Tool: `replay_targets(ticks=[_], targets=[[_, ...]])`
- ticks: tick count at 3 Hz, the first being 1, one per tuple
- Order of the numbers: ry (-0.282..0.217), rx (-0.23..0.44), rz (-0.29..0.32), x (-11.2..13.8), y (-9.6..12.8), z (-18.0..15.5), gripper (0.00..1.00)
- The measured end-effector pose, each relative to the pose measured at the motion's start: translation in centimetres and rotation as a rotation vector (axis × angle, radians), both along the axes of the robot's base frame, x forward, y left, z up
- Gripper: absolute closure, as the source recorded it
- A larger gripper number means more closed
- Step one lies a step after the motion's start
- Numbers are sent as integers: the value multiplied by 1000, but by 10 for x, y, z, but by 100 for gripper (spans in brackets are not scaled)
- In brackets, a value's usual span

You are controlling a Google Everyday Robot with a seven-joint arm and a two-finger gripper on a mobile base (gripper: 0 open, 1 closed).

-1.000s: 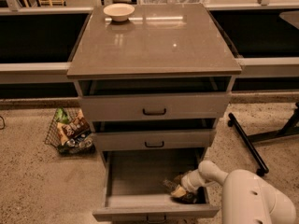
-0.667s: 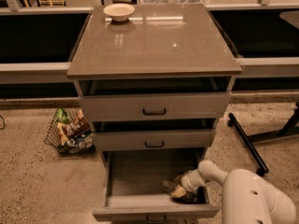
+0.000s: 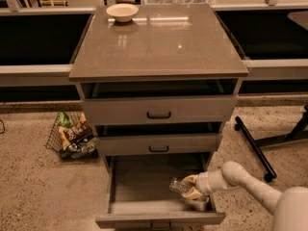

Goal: Pick water bottle from bottom drawer and place on counter

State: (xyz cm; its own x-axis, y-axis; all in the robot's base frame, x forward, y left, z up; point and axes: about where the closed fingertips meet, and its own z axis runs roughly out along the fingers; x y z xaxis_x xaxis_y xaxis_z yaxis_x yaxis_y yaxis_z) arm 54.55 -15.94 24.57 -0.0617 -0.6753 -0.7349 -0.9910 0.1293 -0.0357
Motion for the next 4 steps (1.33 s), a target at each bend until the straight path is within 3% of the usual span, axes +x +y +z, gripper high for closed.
replay_targets(ticks=[1,3,4], targets=[[-98,44,72,-10,-4,72,100],[-109,44,79,-9,-4,80,100],[-172,22,150,2,-1,119,100]])
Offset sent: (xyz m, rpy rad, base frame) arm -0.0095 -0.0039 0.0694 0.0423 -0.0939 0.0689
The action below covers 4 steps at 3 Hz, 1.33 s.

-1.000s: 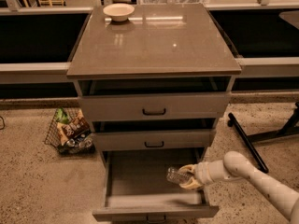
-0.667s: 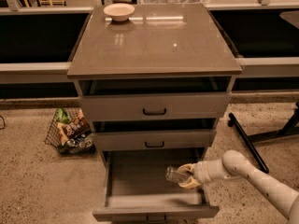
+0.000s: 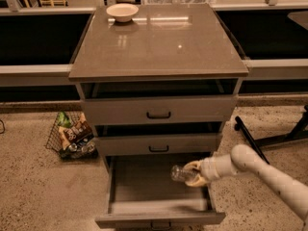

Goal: Pick water bottle from bottom drawer and place on counter

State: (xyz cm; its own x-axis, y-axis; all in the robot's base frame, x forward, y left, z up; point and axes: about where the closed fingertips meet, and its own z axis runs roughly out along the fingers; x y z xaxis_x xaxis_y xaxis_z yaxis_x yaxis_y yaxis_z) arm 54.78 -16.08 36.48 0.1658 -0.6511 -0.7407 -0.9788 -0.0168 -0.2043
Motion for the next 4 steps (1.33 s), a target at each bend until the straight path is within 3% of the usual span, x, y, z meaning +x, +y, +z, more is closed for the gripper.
replay_targets(ticks=[1,2,3,4], targets=[[-149,-80,145,25,8,95,100],[-307,-189,240,45,15,196,100],[-315,-181,241,45,14,198,100],[-371,-126,248,46,14,218,100]])
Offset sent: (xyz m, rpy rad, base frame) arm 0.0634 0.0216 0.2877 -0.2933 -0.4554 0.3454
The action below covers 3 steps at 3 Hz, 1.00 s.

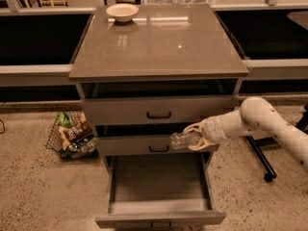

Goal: Pick water bottle from bottom drawer and place on counter

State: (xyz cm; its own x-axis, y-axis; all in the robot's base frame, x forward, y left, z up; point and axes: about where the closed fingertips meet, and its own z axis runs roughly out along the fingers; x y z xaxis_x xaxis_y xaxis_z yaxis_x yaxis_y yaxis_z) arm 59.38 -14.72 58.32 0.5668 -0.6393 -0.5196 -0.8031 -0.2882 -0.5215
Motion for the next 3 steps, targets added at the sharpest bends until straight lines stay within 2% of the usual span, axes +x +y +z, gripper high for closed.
replay_targets(ticks=[1,2,3], targets=[[-136,19,44,0,-16,77,100],[-295,-51,105,-1,-21,170,100],[-406,-164,165,-2,-17,237,100]])
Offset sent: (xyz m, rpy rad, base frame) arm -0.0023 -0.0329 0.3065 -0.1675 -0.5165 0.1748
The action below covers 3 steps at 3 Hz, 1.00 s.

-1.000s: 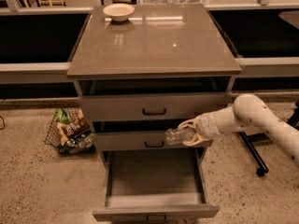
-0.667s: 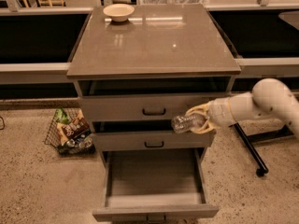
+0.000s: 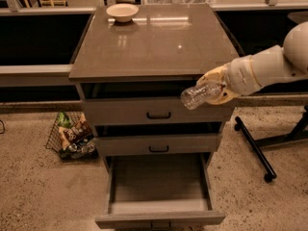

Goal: Pick water bottle from bottom drawer and place on counter

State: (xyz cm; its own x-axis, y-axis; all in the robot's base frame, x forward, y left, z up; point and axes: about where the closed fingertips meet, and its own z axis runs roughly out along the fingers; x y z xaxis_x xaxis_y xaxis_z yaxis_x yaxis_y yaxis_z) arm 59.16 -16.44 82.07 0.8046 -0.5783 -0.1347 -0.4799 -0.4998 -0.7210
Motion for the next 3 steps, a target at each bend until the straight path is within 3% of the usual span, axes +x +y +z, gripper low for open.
replay_targets(ticks=[2,3], targets=[[-44,-11,4,8,6,36,100],[-85,18,19,29,15,87,100]])
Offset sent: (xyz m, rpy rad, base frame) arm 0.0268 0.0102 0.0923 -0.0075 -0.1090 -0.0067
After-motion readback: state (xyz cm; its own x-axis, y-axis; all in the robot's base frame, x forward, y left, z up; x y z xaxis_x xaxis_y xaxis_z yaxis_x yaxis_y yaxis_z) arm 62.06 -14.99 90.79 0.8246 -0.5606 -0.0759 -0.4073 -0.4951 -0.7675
